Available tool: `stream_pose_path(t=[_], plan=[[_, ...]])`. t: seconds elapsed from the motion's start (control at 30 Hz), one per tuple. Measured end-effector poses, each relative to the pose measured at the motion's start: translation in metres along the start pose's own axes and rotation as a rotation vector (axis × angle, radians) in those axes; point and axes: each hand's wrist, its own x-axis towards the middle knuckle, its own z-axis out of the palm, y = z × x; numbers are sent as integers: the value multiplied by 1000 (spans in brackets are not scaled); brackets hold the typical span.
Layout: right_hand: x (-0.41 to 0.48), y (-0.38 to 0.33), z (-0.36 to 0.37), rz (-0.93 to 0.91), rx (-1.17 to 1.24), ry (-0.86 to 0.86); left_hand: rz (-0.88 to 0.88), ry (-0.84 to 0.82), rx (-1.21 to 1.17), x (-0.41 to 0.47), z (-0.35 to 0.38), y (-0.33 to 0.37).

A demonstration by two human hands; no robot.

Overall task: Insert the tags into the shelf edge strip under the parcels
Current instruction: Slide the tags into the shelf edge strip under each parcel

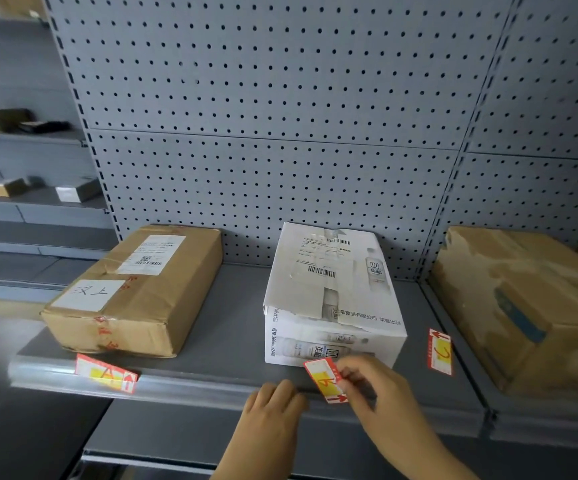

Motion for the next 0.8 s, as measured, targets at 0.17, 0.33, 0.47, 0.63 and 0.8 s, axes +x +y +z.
stream_pose_path(t=[0.17,0.33,0.47,0.63,0.8], plan=[[1,13,15,-49,-108,-77,-19,71,-2,-2,-2,4],[4,13,22,-89,-204,-71,18,86,-17,-4,-9,4],[4,10,18,-48,-201,-113,21,85,-65,1,-15,2],[-8,16,4,13,-247,-37,46,40,-90,14,-23,0],[-29,45,-26,208,-108,394,64,-23,-161,22,-26,-1]])
